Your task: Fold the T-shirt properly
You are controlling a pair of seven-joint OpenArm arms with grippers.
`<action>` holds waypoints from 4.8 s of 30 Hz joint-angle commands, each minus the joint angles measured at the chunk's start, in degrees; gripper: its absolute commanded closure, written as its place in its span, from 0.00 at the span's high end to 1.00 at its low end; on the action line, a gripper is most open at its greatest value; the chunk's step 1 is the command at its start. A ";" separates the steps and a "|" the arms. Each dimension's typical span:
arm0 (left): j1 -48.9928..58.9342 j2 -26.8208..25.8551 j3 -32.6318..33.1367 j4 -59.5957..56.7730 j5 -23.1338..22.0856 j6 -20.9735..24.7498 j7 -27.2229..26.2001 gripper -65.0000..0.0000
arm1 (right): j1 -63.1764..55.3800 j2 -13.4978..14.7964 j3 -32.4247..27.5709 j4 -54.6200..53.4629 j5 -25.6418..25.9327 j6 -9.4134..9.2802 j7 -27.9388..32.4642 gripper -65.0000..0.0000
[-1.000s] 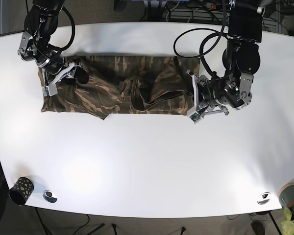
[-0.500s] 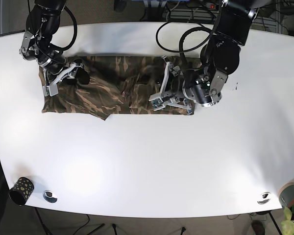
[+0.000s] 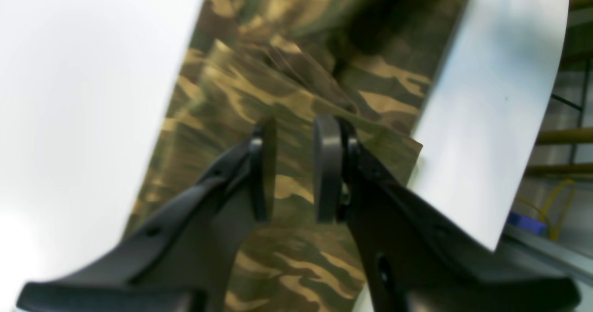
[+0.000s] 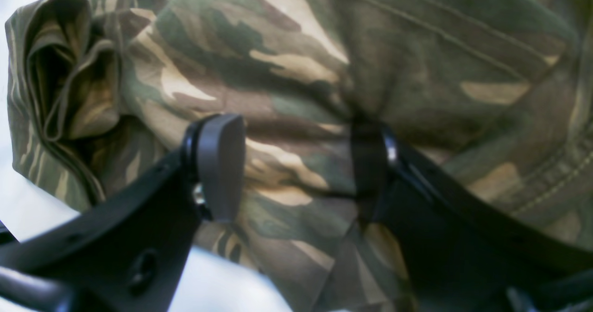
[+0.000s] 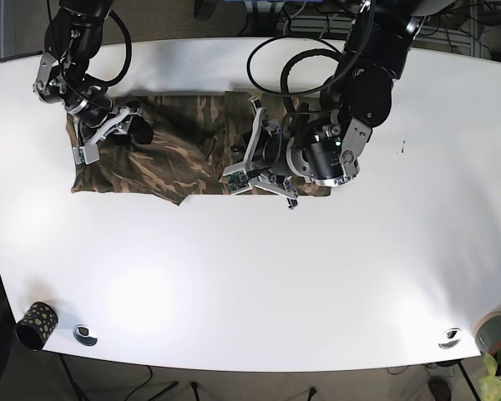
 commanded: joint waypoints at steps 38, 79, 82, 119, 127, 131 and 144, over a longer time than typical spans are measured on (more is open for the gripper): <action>-11.58 5.78 7.12 -22.11 6.86 10.08 -8.73 0.74 | -0.12 0.04 -0.08 0.13 -1.13 -0.58 -2.08 0.55; -13.78 5.43 6.59 -23.08 7.65 11.75 -13.47 0.03 | -0.12 0.04 -0.08 0.05 -1.22 -0.58 -2.08 0.55; -13.78 5.43 5.18 -23.08 7.74 11.75 -13.47 0.04 | -0.12 0.04 -0.08 0.05 -1.22 -0.58 -2.08 0.55; -6.22 0.25 -4.58 -8.84 4.49 11.75 -15.41 0.37 | -0.03 0.04 -0.17 0.05 -1.22 -0.58 -2.08 0.55; -5.78 1.83 -5.37 -19.04 4.05 11.39 -18.04 0.22 | -0.03 0.04 -0.17 0.05 -1.22 -0.58 -2.08 0.55; -5.69 3.06 -2.47 -23.43 4.14 11.39 -23.14 0.22 | -0.03 0.04 -0.17 0.05 -1.22 -0.58 -2.08 0.55; -5.69 4.29 5.45 -20.44 3.87 11.39 -26.31 0.22 | -0.21 0.04 -0.17 0.05 -1.22 -0.58 -2.08 0.55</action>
